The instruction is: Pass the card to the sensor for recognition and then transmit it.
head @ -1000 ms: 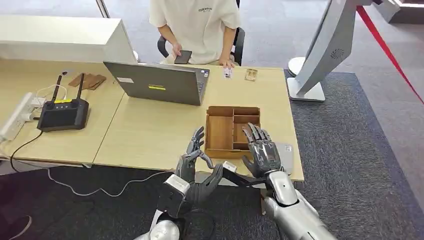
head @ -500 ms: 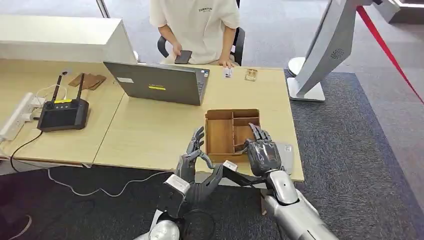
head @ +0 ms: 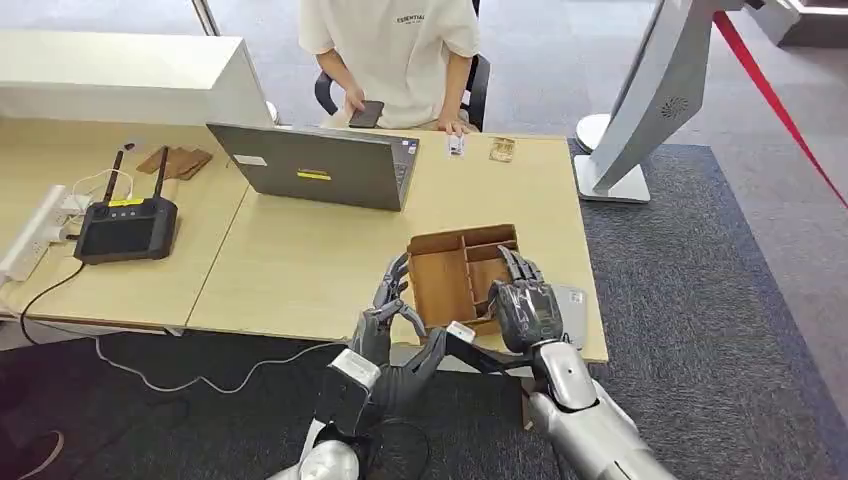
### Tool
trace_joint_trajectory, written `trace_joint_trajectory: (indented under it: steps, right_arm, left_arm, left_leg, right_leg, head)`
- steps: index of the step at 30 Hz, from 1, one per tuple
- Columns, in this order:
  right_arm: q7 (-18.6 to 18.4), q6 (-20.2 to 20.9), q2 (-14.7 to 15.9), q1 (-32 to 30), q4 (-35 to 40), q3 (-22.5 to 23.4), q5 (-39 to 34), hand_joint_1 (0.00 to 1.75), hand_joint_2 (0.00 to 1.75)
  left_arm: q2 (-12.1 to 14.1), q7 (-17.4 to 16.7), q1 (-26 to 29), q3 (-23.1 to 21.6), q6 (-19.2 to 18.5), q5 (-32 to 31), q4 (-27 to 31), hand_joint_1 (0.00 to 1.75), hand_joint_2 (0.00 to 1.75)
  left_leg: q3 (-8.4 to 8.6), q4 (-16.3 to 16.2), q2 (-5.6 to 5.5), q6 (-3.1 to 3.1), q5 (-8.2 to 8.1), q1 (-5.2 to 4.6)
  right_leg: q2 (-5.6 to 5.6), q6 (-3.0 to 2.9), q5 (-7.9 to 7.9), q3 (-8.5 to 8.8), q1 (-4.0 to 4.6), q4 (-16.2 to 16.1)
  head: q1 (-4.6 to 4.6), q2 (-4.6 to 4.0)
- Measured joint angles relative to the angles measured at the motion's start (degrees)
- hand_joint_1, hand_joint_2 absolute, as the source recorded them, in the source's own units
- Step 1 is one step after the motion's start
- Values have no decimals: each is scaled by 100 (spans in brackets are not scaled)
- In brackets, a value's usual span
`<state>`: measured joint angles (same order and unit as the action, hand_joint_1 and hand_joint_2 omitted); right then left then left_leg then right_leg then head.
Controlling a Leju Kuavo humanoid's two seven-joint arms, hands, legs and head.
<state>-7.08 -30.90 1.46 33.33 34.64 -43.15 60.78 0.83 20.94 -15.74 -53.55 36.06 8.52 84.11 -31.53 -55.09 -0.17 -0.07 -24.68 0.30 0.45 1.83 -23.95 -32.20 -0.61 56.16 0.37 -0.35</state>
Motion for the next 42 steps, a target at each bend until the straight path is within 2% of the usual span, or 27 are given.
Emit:
trace_joint_trajectory:
  steps: [3, 6, 11, 16, 25, 35, 42]
  right_arm:
    - [0, -29, 0, -4, 0, 0, 15, 157, 175]
    - [2, -37, -2, -4, 0, 0, 20, 175, 175]
    - [2, -102, -2, -5, 0, 0, 15, 175, 175]
    - [-48, -588, -4, 9, 85, 13, -22, 175, 175]
    - [-184, -726, 0, 94, 367, 55, 31, 175, 175]
    - [-540, -669, 131, 344, 1254, 256, 146, 175, 175]
    - [-627, -368, 302, 740, 1727, 334, 385, 175, 175]
  left_arm:
    - [0, 2, 1, 0, 0, -17, 0, 0, 175]
    - [0, 2, 1, 0, 0, -24, 0, 0, 175]
    - [0, 9, 2, 0, -2, -24, 0, 0, 175]
    - [0, 33, 4, 0, 0, -24, -2, 0, 175]
    - [-17, 55, 4, 0, 0, -17, -17, 0, 175]
    - [-63, 207, -4, -24, -35, 90, -61, 0, 175]
    - [-164, 310, -117, -90, -94, 232, -205, 0, 175]
  left_leg:
    - [0, 0, 0, 0, 0, 0]
    - [0, 0, 0, 0, 0, 0]
    - [0, 0, 0, 0, 0, 0]
    - [0, 0, 0, 0, 0, 0]
    - [1, 0, 0, 0, 0, 0]
    - [2, -2, 2, 0, 1, 0]
    - [3, -3, 5, 0, 1, -1]
  right_leg:
    - [0, 0, 0, 0, 0, 0]
    - [0, 0, 0, 0, 0, 0]
    - [0, 0, 0, 0, 0, 1]
    - [0, 0, 0, 1, 0, 1]
    - [0, 0, 1, 1, 0, 1]
    - [0, 0, 1, 0, 0, 1]
    - [5, 3, 4, 0, -1, 1]
  head:
    - [2, 0]
    - [2, 0]
    - [0, 0]
    - [2, 0]
    - [0, 0]
    - [0, 0]
    - [2, 0]
